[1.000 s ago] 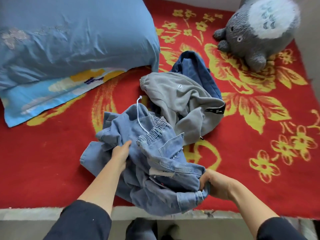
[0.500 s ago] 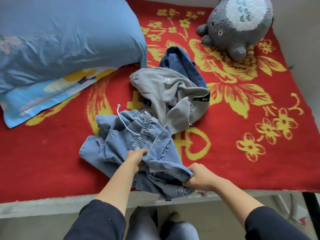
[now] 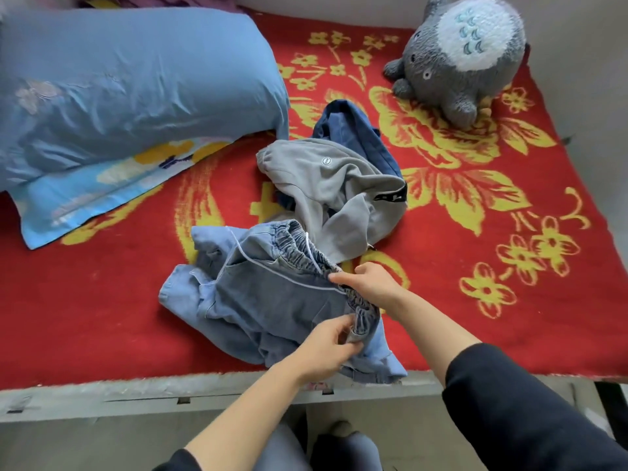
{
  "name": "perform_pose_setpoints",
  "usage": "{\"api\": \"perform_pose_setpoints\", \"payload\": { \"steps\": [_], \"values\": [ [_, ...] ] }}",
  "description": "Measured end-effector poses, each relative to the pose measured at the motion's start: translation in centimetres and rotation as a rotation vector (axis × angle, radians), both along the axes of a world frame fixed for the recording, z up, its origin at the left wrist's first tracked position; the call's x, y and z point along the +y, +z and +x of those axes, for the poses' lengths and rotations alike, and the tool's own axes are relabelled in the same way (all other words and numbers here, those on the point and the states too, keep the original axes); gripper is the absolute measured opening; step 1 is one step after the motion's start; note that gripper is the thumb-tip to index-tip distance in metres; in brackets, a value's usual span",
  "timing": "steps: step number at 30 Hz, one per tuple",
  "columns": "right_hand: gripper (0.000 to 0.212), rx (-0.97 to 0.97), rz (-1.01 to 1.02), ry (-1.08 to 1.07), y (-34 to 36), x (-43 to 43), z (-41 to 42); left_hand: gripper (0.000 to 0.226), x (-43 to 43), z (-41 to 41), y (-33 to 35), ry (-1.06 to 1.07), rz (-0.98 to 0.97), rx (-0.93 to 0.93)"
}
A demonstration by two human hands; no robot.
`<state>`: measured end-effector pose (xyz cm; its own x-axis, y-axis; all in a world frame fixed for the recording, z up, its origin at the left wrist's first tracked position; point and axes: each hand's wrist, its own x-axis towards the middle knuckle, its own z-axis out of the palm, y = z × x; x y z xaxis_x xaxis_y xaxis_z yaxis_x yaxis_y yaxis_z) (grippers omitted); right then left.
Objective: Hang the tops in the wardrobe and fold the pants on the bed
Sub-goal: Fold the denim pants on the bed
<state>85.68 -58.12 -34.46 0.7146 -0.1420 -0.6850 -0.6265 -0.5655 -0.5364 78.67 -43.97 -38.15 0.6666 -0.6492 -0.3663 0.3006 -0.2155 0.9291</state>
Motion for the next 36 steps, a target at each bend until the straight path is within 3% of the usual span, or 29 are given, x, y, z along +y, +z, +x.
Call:
{"api": "perform_pose_setpoints", "payload": {
  "steps": [3, 7, 10, 12, 14, 18, 23, 27, 29, 32, 36],
  "values": [
    [0.033, 0.021, -0.116, 0.063, -1.0, -0.3, -0.2, 0.016, 0.8, -1.0, -0.4, -0.128, 0.005, 0.018],
    [0.01, 0.039, 0.123, -0.305, -1.3, -0.2, -0.6, 0.028, 2.1, -0.5, -0.7, -0.064, 0.09, 0.048],
    [0.027, 0.128, 0.305, -0.431, -0.9, -0.3, -0.2, 0.035, 2.0, 0.2, 0.3, 0.066, 0.259, -0.029],
    [0.038, 0.163, 0.34, -0.421, -0.4, -0.5, 0.1, 0.023, 1.5, 0.5, 1.1, 0.087, 0.301, -0.191],
    [0.032, 0.199, 0.368, -0.392, 0.1, -0.7, 0.4, 0.01, 1.4, 0.9, 2.0, 0.098, 0.276, -0.273],
    [0.015, 0.261, 0.404, -0.3, 0.5, -0.4, 1.2, 0.016, 3.0, 1.5, 4.4, 0.073, 0.143, -0.118],
    [0.017, 0.306, 0.21, -0.09, -0.6, 2.1, 1.5, 0.036, 7.3, 1.6, 6.9, -0.119, 0.028, 0.108],
    [0.062, 0.212, 0.177, 0.028, -2.6, 4.2, 1.2, 0.057, 11.1, 1.1, 7.8, -0.033, -0.067, 0.283],
    [0.04, 0.12, 0.161, 0.044, -3.2, 5.4, 1.2, 0.061, 12.5, 0.8, 8.3, 0.0, -0.131, 0.37],
    [0.008, 0.137, 0.132, 0.049, -2.9, 6.1, 1.2, 0.064, 13.4, 1.0, 9.1, 0.061, -0.158, 0.389],
    [0.018, -0.133, -0.074, -0.055, 0.1, 3.5, 1.8, 0.062, 12.3, 2.5, 10.1, 0.239, 0.054, 0.306]
  ]
}}
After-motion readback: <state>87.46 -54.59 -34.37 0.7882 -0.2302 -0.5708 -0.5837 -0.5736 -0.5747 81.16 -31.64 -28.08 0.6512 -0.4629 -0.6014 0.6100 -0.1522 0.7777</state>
